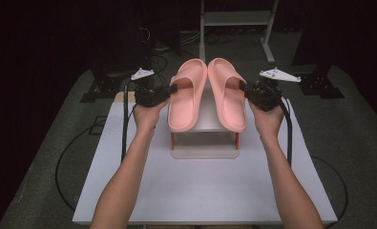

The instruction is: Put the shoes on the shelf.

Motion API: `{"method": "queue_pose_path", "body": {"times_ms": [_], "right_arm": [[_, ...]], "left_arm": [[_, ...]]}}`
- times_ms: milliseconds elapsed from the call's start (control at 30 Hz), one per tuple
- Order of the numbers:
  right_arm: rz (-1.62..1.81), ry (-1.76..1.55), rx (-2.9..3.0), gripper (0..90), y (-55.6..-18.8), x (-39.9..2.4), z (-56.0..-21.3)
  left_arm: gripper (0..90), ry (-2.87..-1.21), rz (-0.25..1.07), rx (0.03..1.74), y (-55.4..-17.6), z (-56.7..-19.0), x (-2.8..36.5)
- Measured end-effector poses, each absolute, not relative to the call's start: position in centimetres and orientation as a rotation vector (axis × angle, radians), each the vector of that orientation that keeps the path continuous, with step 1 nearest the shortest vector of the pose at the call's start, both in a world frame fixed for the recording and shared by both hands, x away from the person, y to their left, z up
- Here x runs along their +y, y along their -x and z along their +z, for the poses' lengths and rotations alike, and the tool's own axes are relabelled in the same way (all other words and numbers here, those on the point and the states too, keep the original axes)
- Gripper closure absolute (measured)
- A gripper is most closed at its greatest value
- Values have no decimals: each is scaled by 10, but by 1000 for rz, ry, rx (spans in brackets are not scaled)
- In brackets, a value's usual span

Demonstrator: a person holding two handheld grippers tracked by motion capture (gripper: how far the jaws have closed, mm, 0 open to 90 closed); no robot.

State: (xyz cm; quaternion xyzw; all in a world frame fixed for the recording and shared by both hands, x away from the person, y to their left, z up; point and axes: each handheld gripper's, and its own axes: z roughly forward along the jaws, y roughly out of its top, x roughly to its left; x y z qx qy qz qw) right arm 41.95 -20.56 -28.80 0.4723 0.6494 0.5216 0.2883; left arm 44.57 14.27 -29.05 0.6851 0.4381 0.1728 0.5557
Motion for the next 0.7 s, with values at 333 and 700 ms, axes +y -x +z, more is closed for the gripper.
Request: {"method": "queue_pose_path", "body": {"times_ms": [333,700], "right_arm": [[1400,-1284,1731,735,-424,-203,-290],[1395,-1277,1739,711,-429,-193,-290]], "left_arm": [[700,-1618,406,1043,-449,-293,140],[683,-1613,394,1062,-454,-295,136]]}}
